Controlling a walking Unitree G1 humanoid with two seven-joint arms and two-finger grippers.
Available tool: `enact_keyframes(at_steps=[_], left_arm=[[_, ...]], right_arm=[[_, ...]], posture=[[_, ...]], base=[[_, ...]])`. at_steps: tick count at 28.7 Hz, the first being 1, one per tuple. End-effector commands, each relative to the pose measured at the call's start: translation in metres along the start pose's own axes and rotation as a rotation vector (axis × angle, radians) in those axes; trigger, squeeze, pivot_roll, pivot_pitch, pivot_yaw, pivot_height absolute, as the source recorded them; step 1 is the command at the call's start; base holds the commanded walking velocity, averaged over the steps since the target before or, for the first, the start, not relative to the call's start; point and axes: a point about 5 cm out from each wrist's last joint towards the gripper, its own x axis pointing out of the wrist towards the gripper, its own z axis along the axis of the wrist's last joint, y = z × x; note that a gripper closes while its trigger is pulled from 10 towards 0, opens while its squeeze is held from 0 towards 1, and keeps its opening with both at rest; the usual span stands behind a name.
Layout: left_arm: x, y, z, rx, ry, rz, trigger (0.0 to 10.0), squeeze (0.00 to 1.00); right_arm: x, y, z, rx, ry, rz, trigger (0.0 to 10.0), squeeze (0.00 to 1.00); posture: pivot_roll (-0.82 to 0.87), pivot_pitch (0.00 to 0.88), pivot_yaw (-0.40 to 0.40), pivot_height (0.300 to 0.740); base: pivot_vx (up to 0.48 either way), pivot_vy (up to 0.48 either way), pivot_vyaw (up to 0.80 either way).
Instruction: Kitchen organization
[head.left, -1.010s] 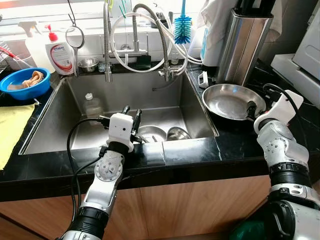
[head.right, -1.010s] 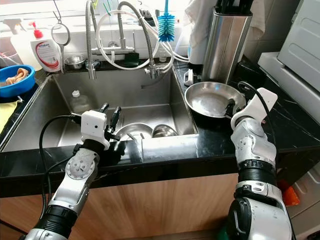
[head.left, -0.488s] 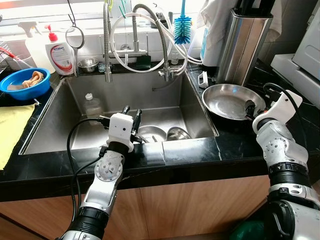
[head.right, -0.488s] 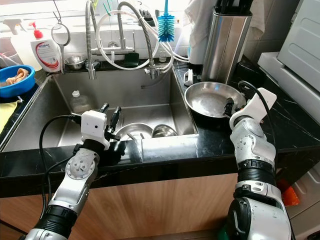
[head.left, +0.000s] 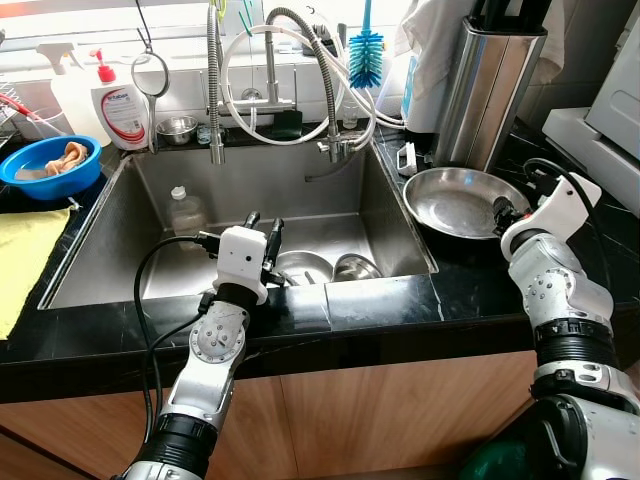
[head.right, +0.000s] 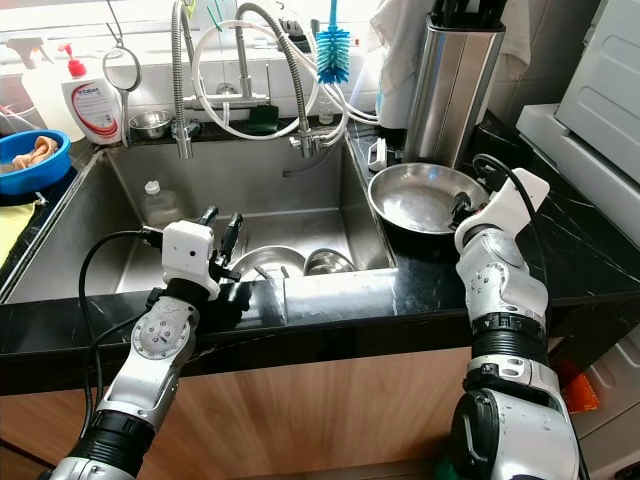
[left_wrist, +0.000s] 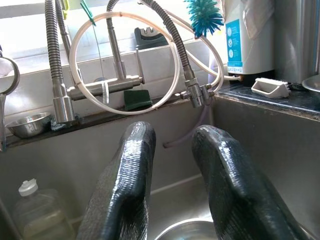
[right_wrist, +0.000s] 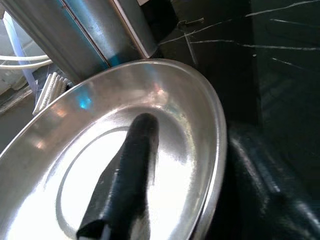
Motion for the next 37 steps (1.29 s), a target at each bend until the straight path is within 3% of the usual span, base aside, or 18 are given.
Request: enact_keyframes(at_steps=[1, 2, 3, 4, 18, 19, 20, 33, 37], left_arm=[[0.0012, 0.0002, 0.0007, 0.015, 0.001, -0.006, 10.0, 0.0], [0.0012, 0.0002, 0.0007, 0.015, 0.001, -0.006, 10.0, 0.0], [0.0012, 0.0001, 0.0007, 0.015, 0.002, -0.007, 10.0, 0.0], [0.0012, 0.0001, 0.0007, 0.015, 0.002, -0.007, 10.0, 0.0], [0.0012, -0.001, 0.0004, 0.013, 0.006, -0.018, 10.0, 0.0], [0.0012, -0.0008, 0.0003, 0.014, 0.006, -0.018, 10.0, 0.0], [0.0014, -0.0006, 0.0002, 0.015, 0.006, -0.019, 10.0, 0.0], [0.0019, -0.0017, 0.0001, 0.014, 0.008, -0.023, 10.0, 0.0], [0.0015, -0.0012, -0.0002, 0.015, 0.009, -0.022, 10.0, 0.0]], right_arm=[[0.0002, 0.0095, 0.0051, 0.003, 0.001, 0.015, 0.0, 0.0], [0.0002, 0.0095, 0.0051, 0.003, 0.001, 0.015, 0.0, 0.0], [0.0, 0.0099, 0.0048, -0.003, 0.003, 0.011, 1.5, 0.0], [-0.0003, 0.0105, 0.0035, -0.014, 0.008, 0.005, 10.0, 0.0], [0.0006, 0.0066, -0.0029, -0.023, 0.044, -0.036, 10.0, 0.0], [0.0006, 0.0069, -0.0027, -0.017, 0.041, -0.033, 3.6, 0.0], [0.0005, 0.0076, -0.0021, -0.013, 0.038, -0.03, 0.0, 0.0], [0.0002, 0.0092, -0.0007, -0.011, 0.034, -0.025, 0.0, 0.0], [-0.0005, 0.0129, 0.0029, 0.038, -0.004, -0.003, 0.0, 0.0]], posture=[[-0.14, 0.0, 0.022, 0.74], [-0.14, 0.0, 0.022, 0.74], [-0.14, 0.0, 0.022, 0.74], [-0.14, 0.0, 0.022, 0.74], [-0.14, 0.0, 0.023, 0.74], [-0.14, 0.0, 0.024, 0.74], [-0.14, 0.0, 0.024, 0.74], [-0.14, 0.0, 0.024, 0.74], [-0.14, 0.0, 0.024, 0.74]], base=[[0.0, 0.0, 0.0], [0.0, 0.0, 0.0], [0.0, 0.0, 0.0], [0.0, 0.0, 0.0], [0.0, 0.0, 0.0], [0.0, 0.0, 0.0], [0.0, 0.0, 0.0], [0.0, 0.0, 0.0], [0.0, 0.0, 0.0]])
